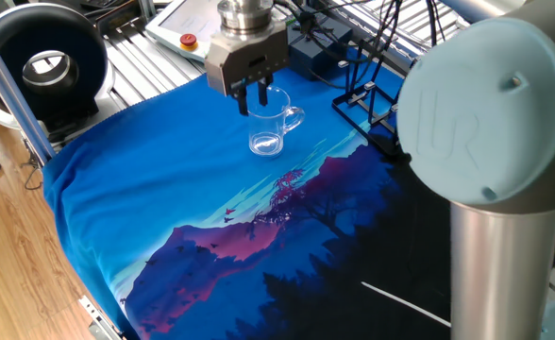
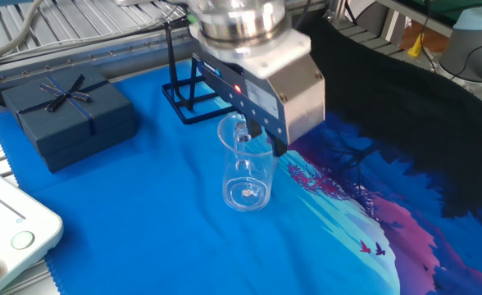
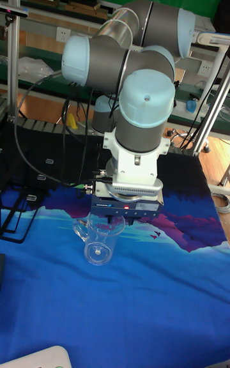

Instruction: Take the cup off the cup rack

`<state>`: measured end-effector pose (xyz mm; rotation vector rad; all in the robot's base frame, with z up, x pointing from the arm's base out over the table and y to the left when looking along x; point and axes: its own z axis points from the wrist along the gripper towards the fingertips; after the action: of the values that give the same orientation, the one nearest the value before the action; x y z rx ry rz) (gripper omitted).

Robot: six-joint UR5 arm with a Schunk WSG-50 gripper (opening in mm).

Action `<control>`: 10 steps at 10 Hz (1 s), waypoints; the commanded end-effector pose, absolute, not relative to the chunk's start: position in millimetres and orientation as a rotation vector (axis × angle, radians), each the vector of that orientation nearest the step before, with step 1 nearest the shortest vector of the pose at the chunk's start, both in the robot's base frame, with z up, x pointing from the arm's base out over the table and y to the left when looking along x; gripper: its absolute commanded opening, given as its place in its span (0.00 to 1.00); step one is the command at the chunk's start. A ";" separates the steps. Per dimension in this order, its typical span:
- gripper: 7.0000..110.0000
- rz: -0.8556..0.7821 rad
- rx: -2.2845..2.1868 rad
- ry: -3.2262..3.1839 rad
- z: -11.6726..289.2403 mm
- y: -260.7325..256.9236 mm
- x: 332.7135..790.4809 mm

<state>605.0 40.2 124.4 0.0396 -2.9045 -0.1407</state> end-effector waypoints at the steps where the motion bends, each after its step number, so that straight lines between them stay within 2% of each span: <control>1: 0.36 -0.153 0.073 -2.907 155.4 30.8 618.6; 3: 0.36 0.004 0.145 -2.989 161.3 -8.3 657.5; 4: 0.36 -0.010 0.161 -3.004 171.8 -15.6 674.4; 5: 0.15 -0.064 0.176 -3.005 190.2 -21.3 686.6; 8: 0.15 0.035 0.193 -3.012 225.8 -74.6 698.9; 9: 0.15 0.069 0.169 -3.015 232.0 -78.1 690.8; 10: 0.15 0.002 0.143 -3.031 231.5 -61.1 685.8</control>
<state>688.8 -55.9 213.9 0.1665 -3.0074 0.0189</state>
